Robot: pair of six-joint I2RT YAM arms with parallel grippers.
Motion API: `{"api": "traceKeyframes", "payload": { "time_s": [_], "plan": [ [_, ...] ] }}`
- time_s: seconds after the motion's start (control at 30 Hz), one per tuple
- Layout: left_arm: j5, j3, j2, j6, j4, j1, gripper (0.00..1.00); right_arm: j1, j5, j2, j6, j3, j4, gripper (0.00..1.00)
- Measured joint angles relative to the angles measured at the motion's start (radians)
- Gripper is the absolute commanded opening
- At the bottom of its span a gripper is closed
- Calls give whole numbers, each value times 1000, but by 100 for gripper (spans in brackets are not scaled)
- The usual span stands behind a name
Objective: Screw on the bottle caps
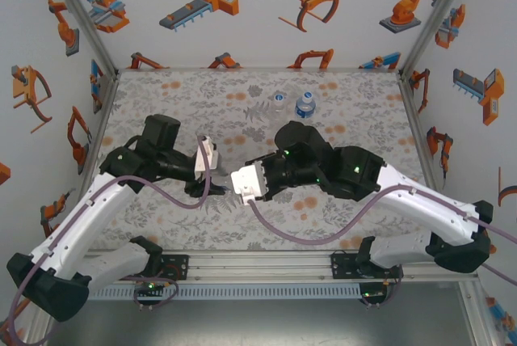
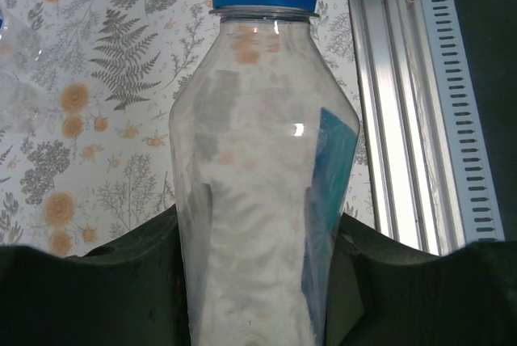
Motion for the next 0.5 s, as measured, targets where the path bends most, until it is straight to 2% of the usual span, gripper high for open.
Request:
{"api": "traceKeyframes", "payload": {
  "time_s": [0.13,0.3,0.5],
  "plan": [
    [11,6,14,2,-29,0,0,40,65,6,-43,0,-15,0],
    [15,7,20,3,-47,0,0,50,82,18,-43,8,-30,0],
    [-3,7,24,3,-63,0,0,32,66,101,73,111,-127,0]
  ]
}}
